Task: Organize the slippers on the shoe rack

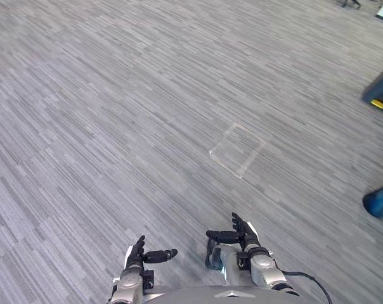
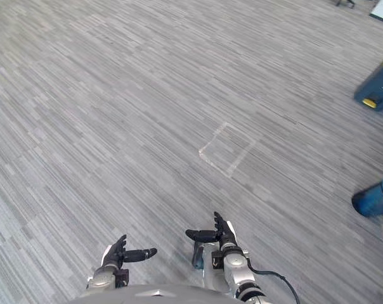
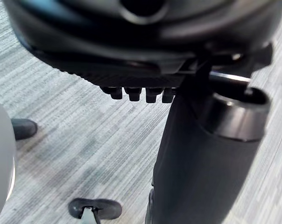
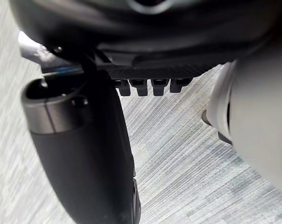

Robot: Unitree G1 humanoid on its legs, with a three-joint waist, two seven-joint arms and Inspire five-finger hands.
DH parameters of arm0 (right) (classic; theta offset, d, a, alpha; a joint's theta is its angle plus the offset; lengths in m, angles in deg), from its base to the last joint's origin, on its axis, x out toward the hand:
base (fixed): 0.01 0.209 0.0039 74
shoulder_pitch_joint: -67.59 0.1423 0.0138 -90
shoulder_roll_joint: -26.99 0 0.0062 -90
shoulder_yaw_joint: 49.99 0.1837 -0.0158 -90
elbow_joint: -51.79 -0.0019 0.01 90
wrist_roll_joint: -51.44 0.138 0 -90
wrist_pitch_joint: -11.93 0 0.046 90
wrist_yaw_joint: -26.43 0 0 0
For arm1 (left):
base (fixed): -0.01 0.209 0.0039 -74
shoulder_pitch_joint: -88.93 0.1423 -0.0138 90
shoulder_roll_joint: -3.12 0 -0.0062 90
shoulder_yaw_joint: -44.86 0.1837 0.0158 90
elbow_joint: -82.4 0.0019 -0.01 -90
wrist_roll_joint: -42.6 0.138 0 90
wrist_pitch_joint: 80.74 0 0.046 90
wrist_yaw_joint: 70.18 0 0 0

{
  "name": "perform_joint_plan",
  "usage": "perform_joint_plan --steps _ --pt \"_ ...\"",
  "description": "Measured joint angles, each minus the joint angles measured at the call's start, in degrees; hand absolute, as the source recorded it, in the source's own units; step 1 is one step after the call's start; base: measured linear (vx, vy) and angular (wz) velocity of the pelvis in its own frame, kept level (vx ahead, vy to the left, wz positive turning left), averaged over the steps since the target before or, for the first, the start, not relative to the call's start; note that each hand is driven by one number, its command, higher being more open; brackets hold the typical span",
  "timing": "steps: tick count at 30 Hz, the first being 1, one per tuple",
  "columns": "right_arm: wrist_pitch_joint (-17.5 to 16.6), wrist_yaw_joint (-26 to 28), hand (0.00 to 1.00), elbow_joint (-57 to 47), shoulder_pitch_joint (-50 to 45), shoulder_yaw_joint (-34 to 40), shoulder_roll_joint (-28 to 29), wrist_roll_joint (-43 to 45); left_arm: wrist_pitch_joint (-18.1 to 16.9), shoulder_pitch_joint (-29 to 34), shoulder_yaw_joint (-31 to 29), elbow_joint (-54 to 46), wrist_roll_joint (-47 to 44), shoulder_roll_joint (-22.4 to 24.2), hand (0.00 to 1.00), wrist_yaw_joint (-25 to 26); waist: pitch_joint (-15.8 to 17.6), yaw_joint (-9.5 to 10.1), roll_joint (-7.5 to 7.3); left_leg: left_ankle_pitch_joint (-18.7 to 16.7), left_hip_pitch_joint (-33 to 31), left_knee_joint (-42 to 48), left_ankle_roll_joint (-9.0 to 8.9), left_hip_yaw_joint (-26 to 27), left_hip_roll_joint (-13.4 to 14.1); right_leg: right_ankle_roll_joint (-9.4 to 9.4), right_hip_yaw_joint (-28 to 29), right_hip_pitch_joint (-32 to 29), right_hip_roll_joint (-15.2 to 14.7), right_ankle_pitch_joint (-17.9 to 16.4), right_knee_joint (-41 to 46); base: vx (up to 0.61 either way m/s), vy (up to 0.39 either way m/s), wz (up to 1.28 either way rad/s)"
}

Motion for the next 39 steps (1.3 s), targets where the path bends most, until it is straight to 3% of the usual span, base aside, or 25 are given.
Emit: perform_joint_plan --steps 3,4,5,6,7,9,11,13,14,15,17,19,22,24,25,28,29,30,31,32,33,35,37,38,39 --pt "1.08 0.0 1.0 -0.97 -1.12 0.7 -0.1 0.1 0.03 -0.1 -2.15 -0.19 0.5 1.35 1.0 -0.06 -0.11 -0.63 1.69 2.31 -4.87 15.09 -2.69 -3.46 2.39 -0.26 -1.51 4.53 1.33 -3.58 -1.06 0.58 -0.237 0.13" --pt "1.67 0.1 1.0 -2.21 -2.22 0.43 -0.24 0.65 0.02 -0.05 -4.46 -1.38 0.48 2.29 1.0 -0.03 0.25 -0.29 2.46 9.23 -11.08 30.77 -4.82 -5.51 4.19 -0.56 -1.72 9.6 2.74 -4.5 -4.52 0.61 -0.21 0.1" --pt "1.76 0.03 1.0 -3.34 -3.58 0.25 0.19 0.89 -0.04 0.55 -6.82 -3.62 0.5 2.76 1.0 0.03 0.45 0.22 2.84 8.0 -19.48 49.39 -6.42 -5.35 7.25 -1.32 -1.43 16.45 4.72 -5.35 -8.94 0.59 -0.184 0.01" --pt "1.77 0.03 1.0 -3.34 -3.71 0.22 0.4 0.93 -0.04 0.7 -6.98 -4.12 0.49 2.73 1.0 0.08 0.47 0.31 2.79 7.2 -20.88 51.72 -6.15 -5.05 7.78 -1.37 -1.29 17.78 4.94 -5.46 -9.9 0.46 -0.099 -0.26" --pt "1.79 0.04 1.0 -3.35 -4.41 0.15 1.38 1.64 -0.07 1.31 -6.92 -5.55 0.45 2.39 1.0 0.11 0.07 1.38 1.79 3.98 -25.29 54.26 -4.86 -2.18 8.39 -1.43 0.01 22.01 5.33 -5.66 -13.31 0.46 -0.067 -0.47" --pt "1.79 0.04 1.0 -3.42 -4.67 0.28 2.39 2.43 -0.35 1.86 -7.24 -6.8 0.44 2.03 1.0 0.08 -0.41 2.36 0.71 0.47 -29.67 47.56 -2.24 2.28 8.4 -1.09 2.29 26.61 5.24 -5.45 -17.16 0.48 -0.03 -0.62" --pt "1.92 -0.08 1.0 -3.58 -4.4 0.51 2.58 2.75 -0.48 1.56 -8.46 -7.52 0.35 2.58 1.0 0.05 -0.13 3.63 0.24 -0.69 -33.16 29.33 -1.02 3.0 5.19 -0.53 5.13 30.66 3.98 -5.74 -19.7 0.55 0.114 -0.76" --pt "1.91 -0.11 1.0 -3.6 -4.38 0.54 2.46 2.73 -0.61 1.3 -8.54 -7.61 0.19 2.57 1.0 0.2 0.11 4.35 -0.21 2.3 -33.57 18.03 -0.28 0.83 2.05 1.2 6.72 32.32 2.35 -6.88 -19.99 0.5 0.213 -0.67" --pt "1.93 -0.14 1.0 -3.43 -4.55 0.48 2.19 2.49 -0.79 1.57 -8.55 -7.38 -0.42 2.65 1.0 0.31 -0.19 4.59 0.28 12.6 -32.73 11.62 0.09 -1.63 -0.02 2.96 8.74 33.73 1.21 -8.53 -19.99 0.64 0.282 -0.64" --pt "2.04 -0.18 1.0 -1.94 -4.18 0.47 2.81 1.76 -1.04 1.07 -8.51 -6.61 -0.93 1.27 1.0 0.66 -1.06 3.73 -2.09 10.48 -31.47 11.61 1.99 -0.08 -2.12 3.84 10.34 33.57 -1.11 -8.09 -19.52 0.53 0.233 -0.54" --pt "2.1 -0.03 1.0 -1.48 -4.45 0.45 2.98 1.51 -1.11 0.58 -8.35 -5.9 -0.94 1.0 1.0 0.45 -1.23 3.72 -2.41 6.85 -31.72 15.53 3.1 0.68 -1.96 4.31 12.23 32.82 -2.08 -7.13 -16.72 0.44 0.22 -0.33" --pt "2.34 -0.05 1.0 -0.41 -4.94 0.56 3.0 0.54 -0.95 0.67 -8.28 -4.86 -0.93 0.64 1.0 0.36 -1.64 3.82 -2.82 3.07 -29.18 17.68 4.38 2.58 -2.06 4.4 14.39 30.76 -2.94 -7.13 -8.03 0.5 0.262 -0.49" --pt "2.61 0.03 1.0 1.4 -4.13 0.48 2.86 0.52 -0.36 0.69 -6.83 -3.02 -1.07 -0.18 1.0 0.56 -1.48 3.66 -2.84 0.29 -21.2 13.19 5.3 6.39 -2.64 10.61 13.11 21.79 -6.28 -2.93 14.5 0.37 0.193 -0.55" --pt "2.6 0.31 1.0 2.61 -2.64 0.38 2.76 0.27 0.07 0.94 -4.88 -1.57 -1.18 -0.67 1.0 0.89 -1.05 2.66 -1.69 -0.31 -11.81 7.7 5.44 8.82 -2.37 4.84 4.89 15.95 -8.73 -7.84 25.39 0.47 0.164 -0.57" --pt "2.43 0.36 1.0 2.73 -2.32 0.23 2.76 0.04 0.04 1.12 -4.26 -1.59 -1.19 -0.79 1.0 0.93 -1.08 2.37 -1.48 -0.3 -9.72 6.15 5.44 9.44 -1.96 3.1 1.89 14.33 -8.68 -9.01 24.9 0.37 0.062 -0.37" --pt "1.69 0.45 1.0 2.93 -0.92 -0.3 2.63 -0.72 0.08 1.29 -3.85 -1.46 -1.2 -0.84 1.0 0.67 -1.08 1.87 -1.56 -0.59 -6.25 3.53 4.87 12.01 -0.81 1.5 -7.18 7.37 -8.27 -9.8 14.6 0.36 -0.031 -0.32" --pt "0.99 0.56 1.0 2.87 -0.41 -0.88 2.52 -0.76 0.33 1.47 -4.18 -0.49 -1.55 -0.82 1.0 0.51 -1.08 1.35 -2.03 -1.51 -3.96 1.86 3.22 13.1 -1.07 1.44 -11.84 4.94 -5.88 -3.75 -0.78 0.39 -0.075 -0.26" --pt "1.03 0.56 1.0 2.98 -0.43 -1.0 2.56 -0.79 0.34 1.51 -4.25 -0.52 -1.56 -1.09 1.0 0.43 -1.21 1.33 -2.52 -1.69 -3.72 1.68 2.9 13.13 -1.69 1.2 -12.01 4.94 -5.62 -1.32 -3.65 0.48 -0.113 -0.27" --pt "0.82 0.85 1.0 3.47 -0.22 -1.41 1.41 -1.15 0.45 0.78 -4.24 0.7 -1.4 -1.14 1.0 0.25 -1.23 1.39 -1.63 -2.52 -1.75 1.35 1.53 11.76 -1.41 -2.41 -10.83 5.15 -4.01 4.93 -4.86 0.4 -0.115 -0.21" --pt "0.89 0.88 1.0 3.93 0.15 -1.42 1.02 -1.74 0.53 0.9 -4.26 0.72 -1.4 -0.78 1.0 0.26 -1.36 1.43 -0.67 -2.41 -1.54 1.29 1.54 11.15 -0.92 -2.57 -10.69 5.17 -3.07 4.85 -4.83 0.49 -0.16 -0.45" --pt "1.09 0.82 1.0 4.12 0.33 -1.09 0.11 -1.77 0.48 1.32 -4.45 0.75 -1.28 0.64 1.0 0.23 -2.01 1.4 1.22 -2.32 -1.71 2.59 1.57 10.1 0.08 -2.36 -9.94 4.87 -2.08 2.15 -4.65 0.47 -0.194 -0.48" --pt "1.02 0.85 1.0 4.03 0.18 0.21 0.12 -1.76 0.52 1.22 -4.78 0.88 -1.17 1.22 1.0 0.19 -2.02 0.88 1.8 -1.46 -4.77 11.61 0.09 8.16 2.01 -2.26 -9.55 6.04 -0.64 -0.3 -4.65 0.38 -0.202 -0.33" --pt "2.05 0.69 1.0 3.55 -0.75 0.47 0.18 -1.76 0.58 1.19 -7.63 0.05 -1.11 2.1 1.0 -0.03 -1.74 1.03 2.34 5.4 -11.42 31.41 -1.69 3.64 6.17 -2.49 -8.59 11.93 2.56 -1.17 -9.04 0.38 -0.16 -0.31" --pt "2.12 0.6 1.0 2.97 -1.35 0.41 0.47 -1.76 0.56 1.33 -8.33 -0.36 -1.12 2.27 1.0 -0.01 -1.66 1.18 2.28 6.52 -13.35 36.93 -2.51 3.19 7.49 -3.21 -7.71 13.68 3.59 -1.51 -10.35 0.43 -0.08 -0.59" --pt "2.29 0.27 1.0 2.06 -2.15 0.57 0.51 -1.69 0.52 1.5 -9.07 -1.27 -1.1 2.27 1.0 -0.03 -1.63 1.45 2.25 3.86 -17.48 46.15 -2.37 3.36 9.13 -3.96 -5.83 16.52 5.01 -2.73 -11.45 0.35 -0.024 -0.6"
